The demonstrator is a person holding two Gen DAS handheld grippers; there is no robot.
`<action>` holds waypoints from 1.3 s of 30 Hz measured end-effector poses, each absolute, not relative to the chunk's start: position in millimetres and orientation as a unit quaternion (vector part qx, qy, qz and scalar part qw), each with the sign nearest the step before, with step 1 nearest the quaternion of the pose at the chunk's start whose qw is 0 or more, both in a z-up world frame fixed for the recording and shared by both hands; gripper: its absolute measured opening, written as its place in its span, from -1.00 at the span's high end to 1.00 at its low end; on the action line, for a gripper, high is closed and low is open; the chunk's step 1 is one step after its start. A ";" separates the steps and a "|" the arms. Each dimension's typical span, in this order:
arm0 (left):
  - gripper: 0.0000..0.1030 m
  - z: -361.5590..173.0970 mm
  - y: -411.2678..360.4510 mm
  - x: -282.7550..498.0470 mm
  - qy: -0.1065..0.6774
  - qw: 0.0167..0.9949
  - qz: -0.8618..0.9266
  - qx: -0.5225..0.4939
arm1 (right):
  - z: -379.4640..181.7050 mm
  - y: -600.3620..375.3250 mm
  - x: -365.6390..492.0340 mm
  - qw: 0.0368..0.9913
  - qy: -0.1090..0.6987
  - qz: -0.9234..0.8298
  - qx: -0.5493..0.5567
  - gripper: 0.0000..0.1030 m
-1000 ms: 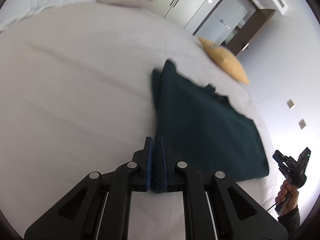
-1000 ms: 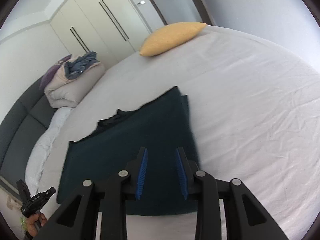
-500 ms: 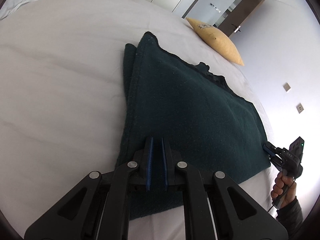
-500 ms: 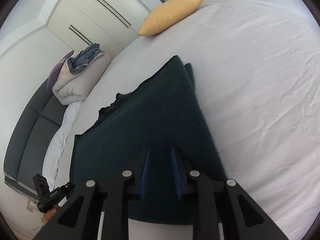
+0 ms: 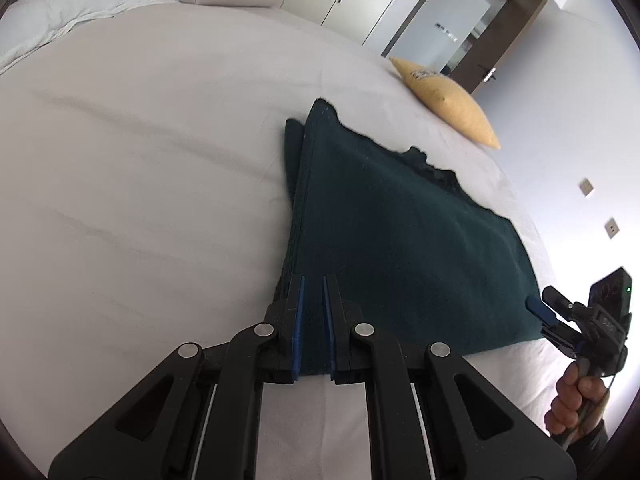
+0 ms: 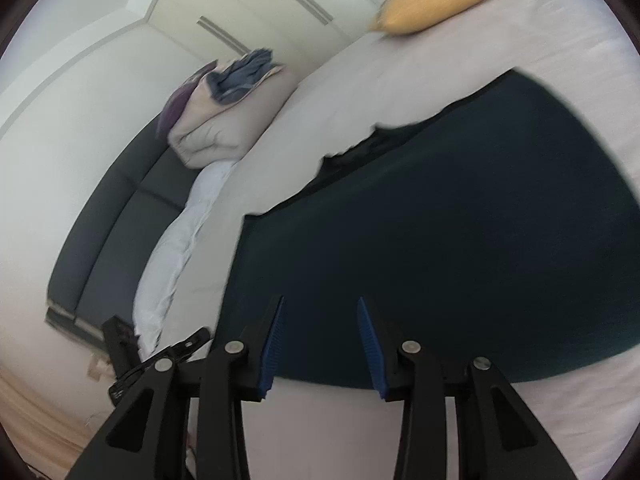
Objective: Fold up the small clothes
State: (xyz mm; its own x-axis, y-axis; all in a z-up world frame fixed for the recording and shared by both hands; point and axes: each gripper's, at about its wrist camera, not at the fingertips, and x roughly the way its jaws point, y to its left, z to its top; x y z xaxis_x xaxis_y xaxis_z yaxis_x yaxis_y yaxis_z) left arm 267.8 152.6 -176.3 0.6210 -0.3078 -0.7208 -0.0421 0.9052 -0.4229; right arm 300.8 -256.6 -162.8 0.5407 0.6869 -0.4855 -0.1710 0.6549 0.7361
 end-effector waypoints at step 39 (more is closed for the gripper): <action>-0.33 -185.1 156.1 253.0 0.454 0.868 -0.054 -0.195 | -160.7 -290.1 271.4 0.837 0.370 0.170 0.364 -0.19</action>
